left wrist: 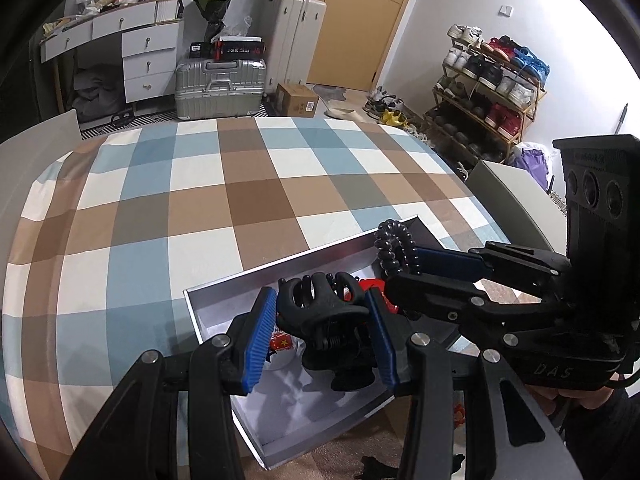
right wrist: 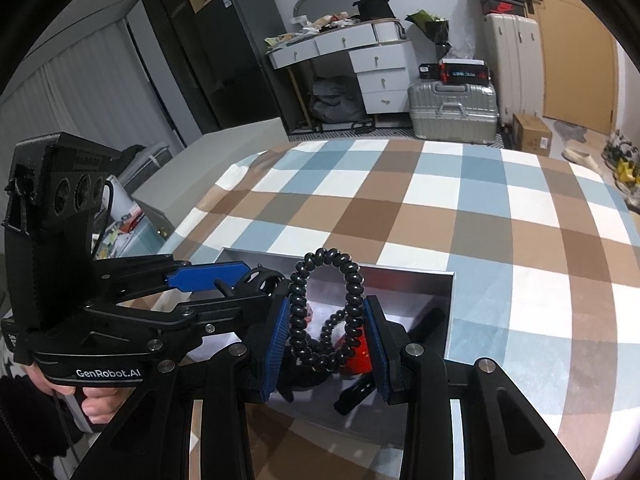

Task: Organize jewelry
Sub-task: 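Carry the claw clip and bracelet over the box and lower them inside, then open both grippers inside the box and pull them back out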

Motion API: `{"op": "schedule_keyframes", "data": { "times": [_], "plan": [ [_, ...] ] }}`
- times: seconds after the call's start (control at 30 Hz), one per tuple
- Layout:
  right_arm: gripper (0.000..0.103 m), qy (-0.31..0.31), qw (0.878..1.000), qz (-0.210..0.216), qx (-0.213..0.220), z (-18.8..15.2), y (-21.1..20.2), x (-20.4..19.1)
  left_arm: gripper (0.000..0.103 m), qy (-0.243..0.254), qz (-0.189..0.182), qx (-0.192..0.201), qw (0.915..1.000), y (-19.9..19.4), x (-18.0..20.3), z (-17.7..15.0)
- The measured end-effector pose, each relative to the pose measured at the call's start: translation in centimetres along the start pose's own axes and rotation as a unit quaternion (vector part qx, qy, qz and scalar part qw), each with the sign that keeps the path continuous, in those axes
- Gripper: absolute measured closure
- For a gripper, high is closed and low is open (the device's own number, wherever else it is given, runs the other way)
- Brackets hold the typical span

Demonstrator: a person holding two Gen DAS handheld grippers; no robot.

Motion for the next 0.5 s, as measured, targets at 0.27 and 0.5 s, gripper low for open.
{"op": "schedule_keyframes", "data": {
  "times": [0.27, 0.5],
  "plan": [
    [0.060, 0.005, 1.000, -0.020, 0.009, 0.0, -0.4, 0.3, 0.064, -0.002, -0.005, 0.000, 1.0000, 0.2, -0.1, 0.1],
    [0.047, 0.019, 0.999, -0.015, 0.026, -0.2, -1.7, 0.6, 0.062, 0.006, 0.000, 0.000, 1.0000, -0.2, 0.3, 0.1]
  ]
}}
Point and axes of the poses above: each gripper's, at about its wrist camera, not at the fingertips, and y roughly the way its jaws point, x to its right, z to its top, the point moved 3 cm from there along y, roughly the way its jaws point, and after that the axes turned 4 degrees about y, right-handed, at the moved point
